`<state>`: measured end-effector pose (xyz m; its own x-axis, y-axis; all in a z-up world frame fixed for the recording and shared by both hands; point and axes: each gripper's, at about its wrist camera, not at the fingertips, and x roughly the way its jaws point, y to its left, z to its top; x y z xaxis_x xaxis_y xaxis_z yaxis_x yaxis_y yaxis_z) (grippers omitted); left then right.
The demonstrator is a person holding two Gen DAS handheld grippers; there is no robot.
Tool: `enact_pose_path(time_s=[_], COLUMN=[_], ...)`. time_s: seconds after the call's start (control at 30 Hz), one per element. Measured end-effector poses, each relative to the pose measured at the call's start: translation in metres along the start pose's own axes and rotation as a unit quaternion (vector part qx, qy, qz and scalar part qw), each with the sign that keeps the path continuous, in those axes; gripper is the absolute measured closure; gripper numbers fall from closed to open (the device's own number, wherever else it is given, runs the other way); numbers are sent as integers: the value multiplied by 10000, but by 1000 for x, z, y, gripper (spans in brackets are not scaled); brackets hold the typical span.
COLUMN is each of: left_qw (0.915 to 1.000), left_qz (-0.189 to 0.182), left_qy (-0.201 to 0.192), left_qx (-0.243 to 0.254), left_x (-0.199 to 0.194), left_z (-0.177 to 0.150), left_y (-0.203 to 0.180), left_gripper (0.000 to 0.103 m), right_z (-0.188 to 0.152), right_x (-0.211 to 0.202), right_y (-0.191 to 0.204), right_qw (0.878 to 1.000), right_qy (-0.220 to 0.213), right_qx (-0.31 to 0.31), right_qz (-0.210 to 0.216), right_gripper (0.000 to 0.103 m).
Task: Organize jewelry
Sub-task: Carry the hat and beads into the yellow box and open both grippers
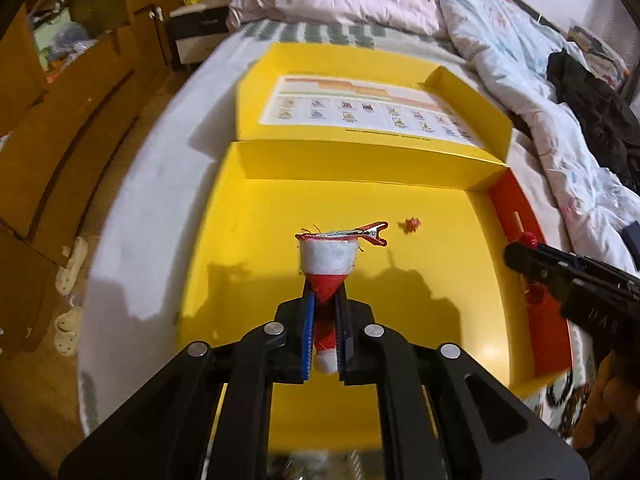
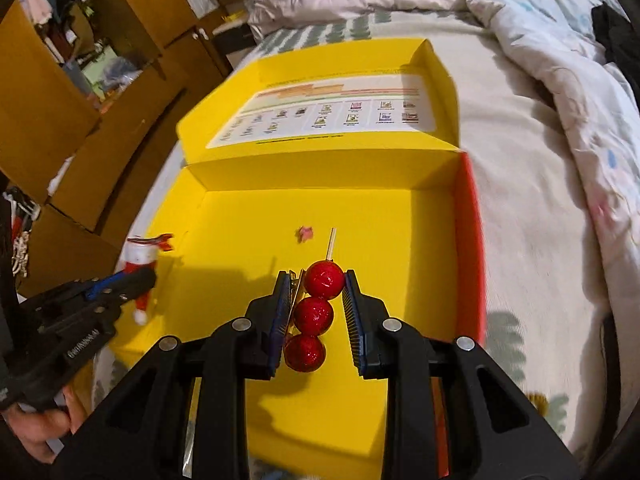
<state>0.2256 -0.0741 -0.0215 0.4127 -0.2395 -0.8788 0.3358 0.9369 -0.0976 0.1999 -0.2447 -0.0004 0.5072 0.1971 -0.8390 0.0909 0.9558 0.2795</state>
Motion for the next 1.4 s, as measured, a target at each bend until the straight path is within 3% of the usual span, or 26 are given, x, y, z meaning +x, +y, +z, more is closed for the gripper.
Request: enact_pose_path(time_s=[0.37, 0.7, 0.77, 0.87, 0.93, 1.17, 1.23, 1.4], left_qw=[9991, 9982, 9984, 9986, 9989, 9994, 9990, 9986], left_qz=[153, 178, 247, 343, 395, 338, 325, 272], left_qy=[397, 562, 506, 397, 259, -97, -297, -458], left_qx=[-34, -105, -89, -61, -30, 58, 101, 23], left_x=[60, 82, 77, 68, 57, -5, -33, -75], left_z=[31, 36, 38, 41, 42, 27, 13, -28], left_y=[-1, 2, 1, 0, 0, 7, 11, 21], left_gripper=[94, 90, 89, 65, 58, 56, 50, 49], right_z=[33, 38, 39, 41, 41, 15, 3, -32], right_x=[63, 82, 77, 69, 62, -4, -26, -69], right_y=[-16, -18, -19, -21, -21, -10, -6, 4], right_qw=[9990, 9990, 9992, 9994, 9994, 9995, 9991, 9985], right_qy=[382, 352, 232, 165, 131, -275, -392, -509], right_qx=[20, 38, 69, 174, 200, -26, -91, -191], right_qz=[-249, -270, -320, -269, -256, -172, -143, -75], right_gripper=[76, 73, 72, 71, 70, 70, 70, 70])
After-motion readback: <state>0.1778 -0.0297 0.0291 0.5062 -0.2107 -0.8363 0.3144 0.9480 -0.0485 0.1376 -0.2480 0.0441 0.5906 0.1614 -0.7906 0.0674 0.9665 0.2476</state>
